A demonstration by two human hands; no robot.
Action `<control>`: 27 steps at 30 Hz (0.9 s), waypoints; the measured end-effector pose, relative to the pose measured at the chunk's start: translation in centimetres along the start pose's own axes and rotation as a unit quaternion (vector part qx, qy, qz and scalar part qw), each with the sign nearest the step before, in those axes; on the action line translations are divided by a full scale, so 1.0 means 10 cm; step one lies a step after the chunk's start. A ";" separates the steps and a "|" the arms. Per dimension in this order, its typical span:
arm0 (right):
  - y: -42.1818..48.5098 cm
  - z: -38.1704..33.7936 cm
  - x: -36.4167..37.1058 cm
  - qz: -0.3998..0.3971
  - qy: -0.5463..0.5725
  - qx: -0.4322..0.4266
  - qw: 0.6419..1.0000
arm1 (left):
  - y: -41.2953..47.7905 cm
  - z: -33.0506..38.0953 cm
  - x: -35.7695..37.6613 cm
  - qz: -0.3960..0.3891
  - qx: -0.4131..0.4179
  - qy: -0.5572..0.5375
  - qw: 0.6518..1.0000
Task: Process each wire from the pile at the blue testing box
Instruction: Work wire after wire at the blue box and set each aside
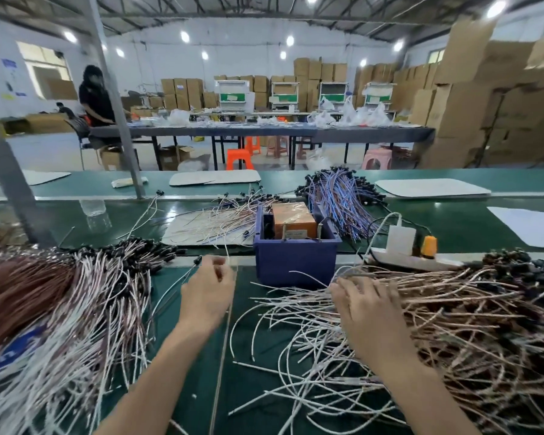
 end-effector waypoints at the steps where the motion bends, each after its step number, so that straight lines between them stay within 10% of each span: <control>1: -0.02 -0.02 0.10 -0.009 -0.016 0.008 1.000 | 0.04 -0.08 -0.09 0.002 0.013 0.097 0.995; 6: -0.13 0.01 0.27 0.026 -0.023 0.025 0.999 | 0.22 -0.63 -0.27 -0.076 0.012 0.442 0.894; 13: -0.12 0.04 0.29 0.035 -0.006 0.024 0.999 | 0.30 -0.76 -0.22 -0.095 -0.022 0.514 0.852; 20: -0.18 -0.03 0.15 0.092 0.027 0.006 0.995 | 0.24 -0.22 -0.39 -0.035 0.054 0.290 0.955; 27: -0.08 -0.96 -0.56 0.220 0.082 -0.141 0.962 | -0.11 1.22 -0.84 -0.013 0.354 0.243 0.903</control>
Point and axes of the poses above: each hand's wrist, its own y-axis towards the middle knuckle, its own x-axis out of the palm, z = x × y, the point moved 8 cm from there along y, towards the middle knuckle, and after that the axes turned 2 degrees about y, right-handed, at the moved point
